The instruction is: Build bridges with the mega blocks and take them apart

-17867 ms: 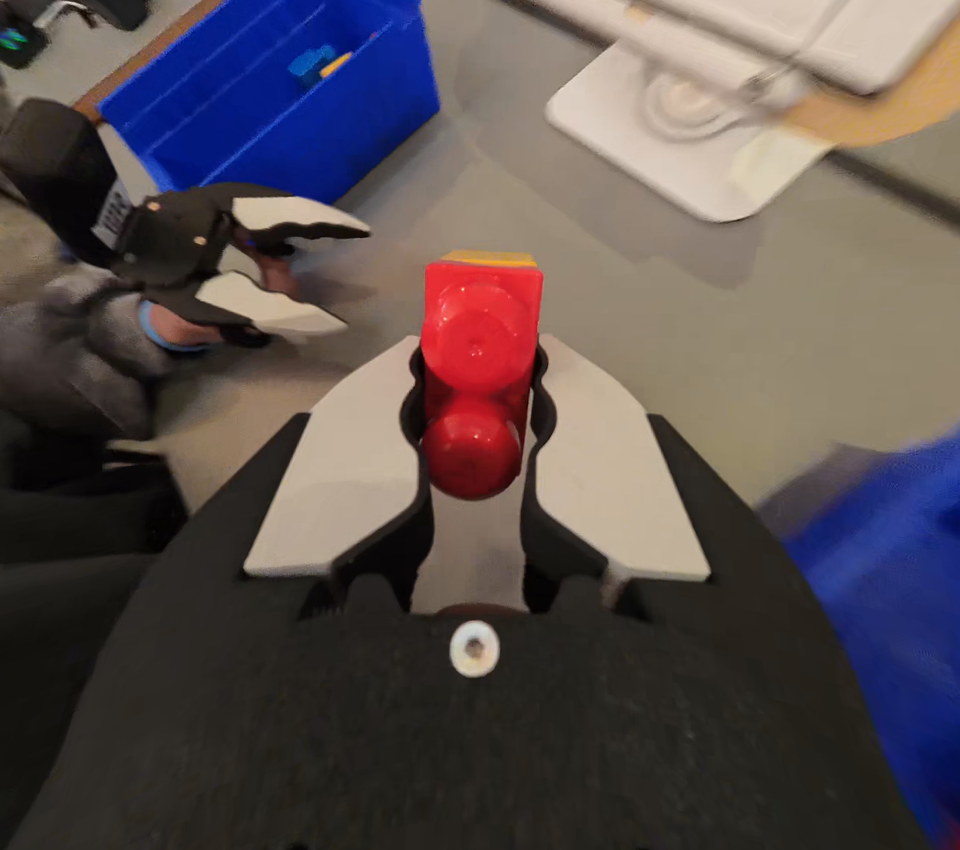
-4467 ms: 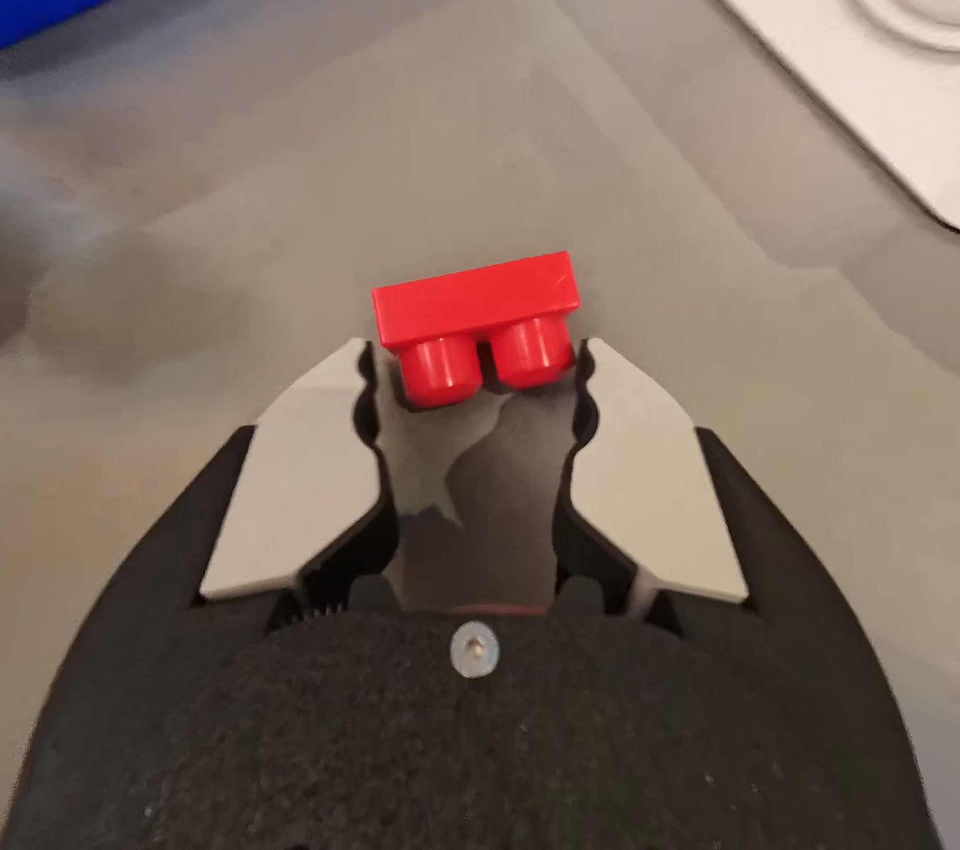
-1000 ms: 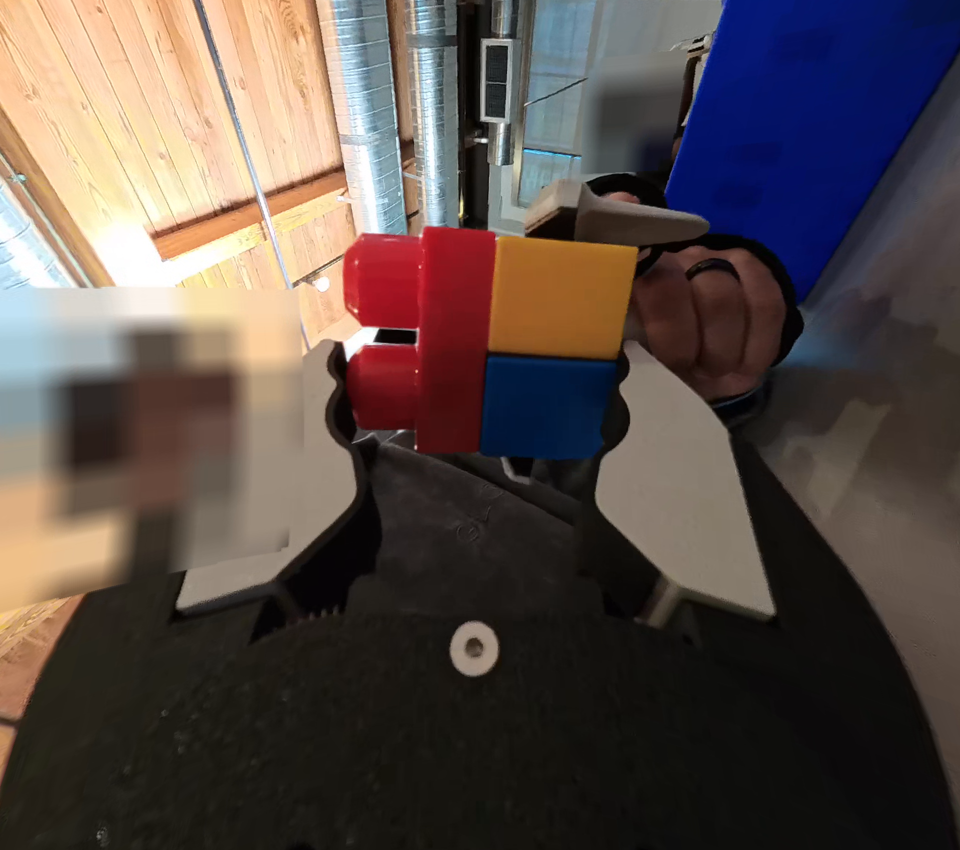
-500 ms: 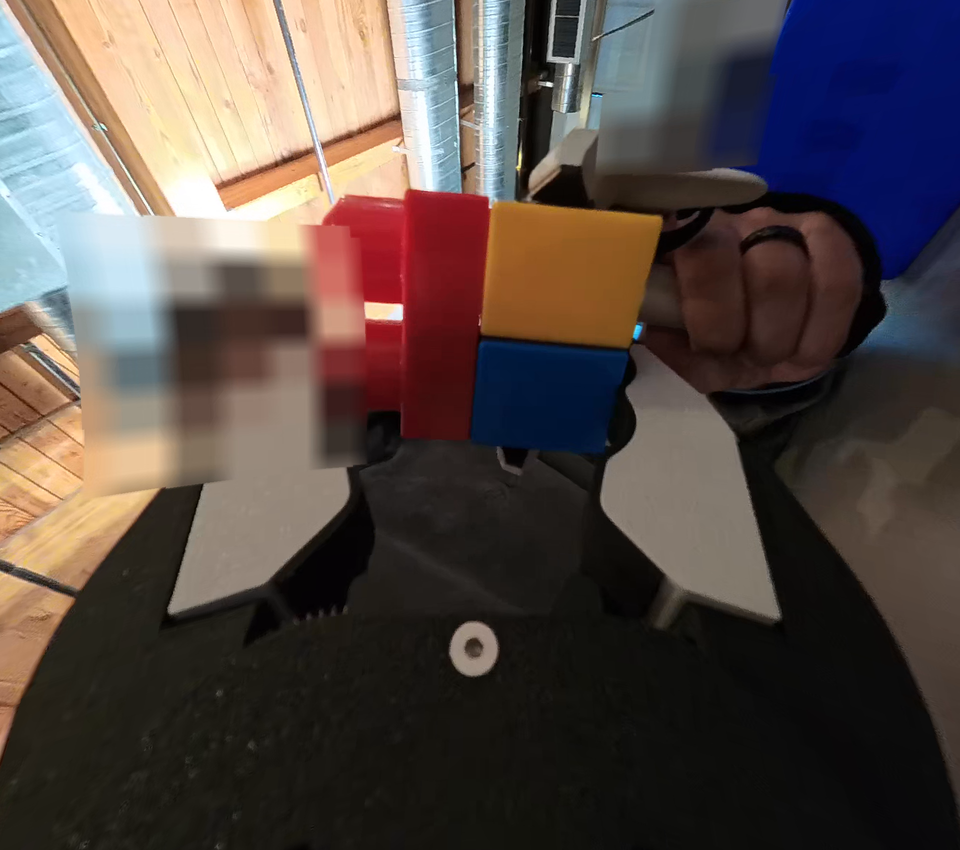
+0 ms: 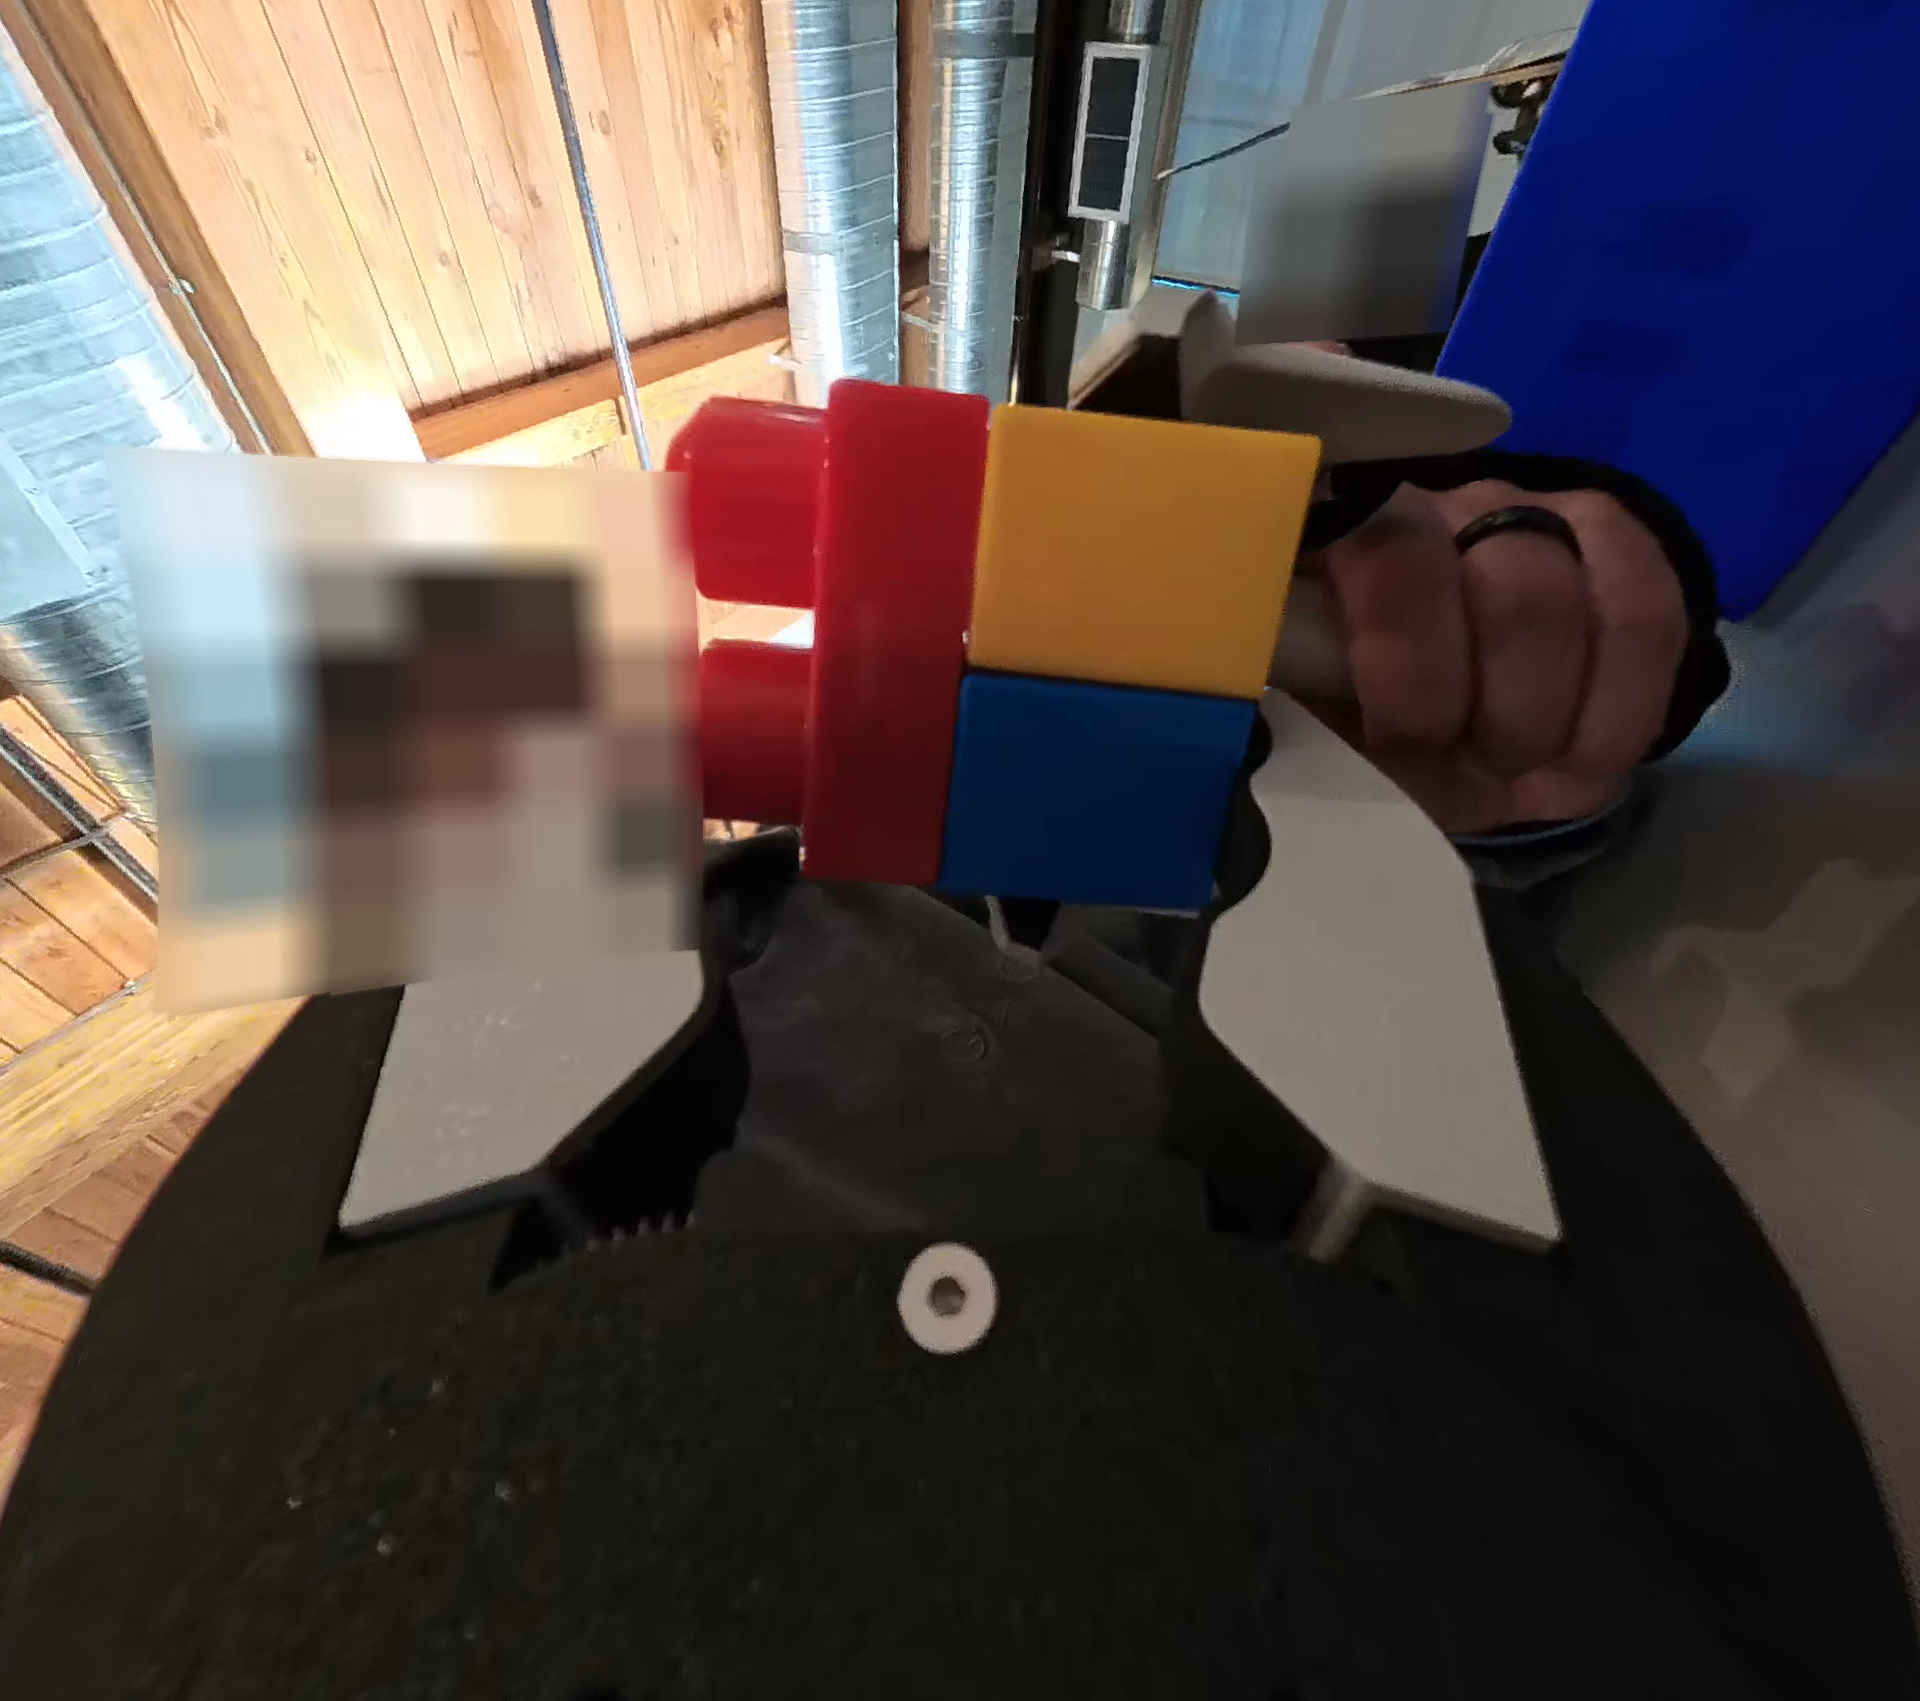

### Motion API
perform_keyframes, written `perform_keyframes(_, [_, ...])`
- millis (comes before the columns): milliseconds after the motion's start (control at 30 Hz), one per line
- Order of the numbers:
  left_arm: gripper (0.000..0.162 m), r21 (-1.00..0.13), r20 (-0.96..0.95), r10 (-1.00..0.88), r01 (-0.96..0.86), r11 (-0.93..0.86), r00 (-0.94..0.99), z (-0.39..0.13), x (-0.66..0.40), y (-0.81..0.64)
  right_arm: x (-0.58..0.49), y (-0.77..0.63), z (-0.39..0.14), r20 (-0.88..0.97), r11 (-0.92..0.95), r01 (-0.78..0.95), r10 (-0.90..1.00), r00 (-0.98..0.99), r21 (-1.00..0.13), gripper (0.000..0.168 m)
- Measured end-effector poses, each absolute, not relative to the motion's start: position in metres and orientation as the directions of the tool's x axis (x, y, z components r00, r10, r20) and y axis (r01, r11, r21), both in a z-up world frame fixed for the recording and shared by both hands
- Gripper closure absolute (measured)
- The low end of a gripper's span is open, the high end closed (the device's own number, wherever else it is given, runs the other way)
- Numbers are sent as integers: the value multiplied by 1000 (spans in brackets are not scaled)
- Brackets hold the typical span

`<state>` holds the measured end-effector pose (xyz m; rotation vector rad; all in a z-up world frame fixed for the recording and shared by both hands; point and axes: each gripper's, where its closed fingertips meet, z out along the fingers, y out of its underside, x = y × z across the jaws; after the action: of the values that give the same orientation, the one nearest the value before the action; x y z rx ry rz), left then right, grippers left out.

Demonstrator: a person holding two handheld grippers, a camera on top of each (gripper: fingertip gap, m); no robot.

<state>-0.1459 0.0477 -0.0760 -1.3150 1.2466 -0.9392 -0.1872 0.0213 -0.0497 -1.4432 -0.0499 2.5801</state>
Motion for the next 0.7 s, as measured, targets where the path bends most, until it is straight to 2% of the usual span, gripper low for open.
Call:
perform_keyframes(33, [87, -983, -115, -983, -162, 91, 146, -76, -146, 47, -187, 20, -50, -844, -982, -135, 184, -503, -133, 70])
perform_keyframes(133, [87, -987, -94, -986, -139, 75, 135, -72, -148, 45, -178, 33, -53, -846, -974, -180, 208, -491, -135, 44])
perform_keyframes(233, [87, -987, -90, -988, -144, 72, 125, -73, -148, 44, -170, 46, -54, -852, -975, -184, 200, -484, -124, 45])
perform_keyframes(300, [87, -984, -95, -990, -163, 77, 108, -77, -145, 40, -175, 42, -49, -851, -978, -136, 206, -483, -160, 46])
perform_keyframes(400, [87, -975, -132, -985, -192, 110, 107, -83, -141, 38, -186, 37, -50, -865, -977, -81, 211, -455, -195, 57])
perform_keyframes(500, [87, -978, -122, -987, -182, 102, 103, -82, -142, 37, -185, 38, -53, -865, -981, -67, 192, -463, -182, 70])
perform_keyframes(700, [87, -972, -168, -979, -184, 145, 119, -82, -141, 37, -184, 37, -52, -845, -976, -109, 217, -488, -187, 72])
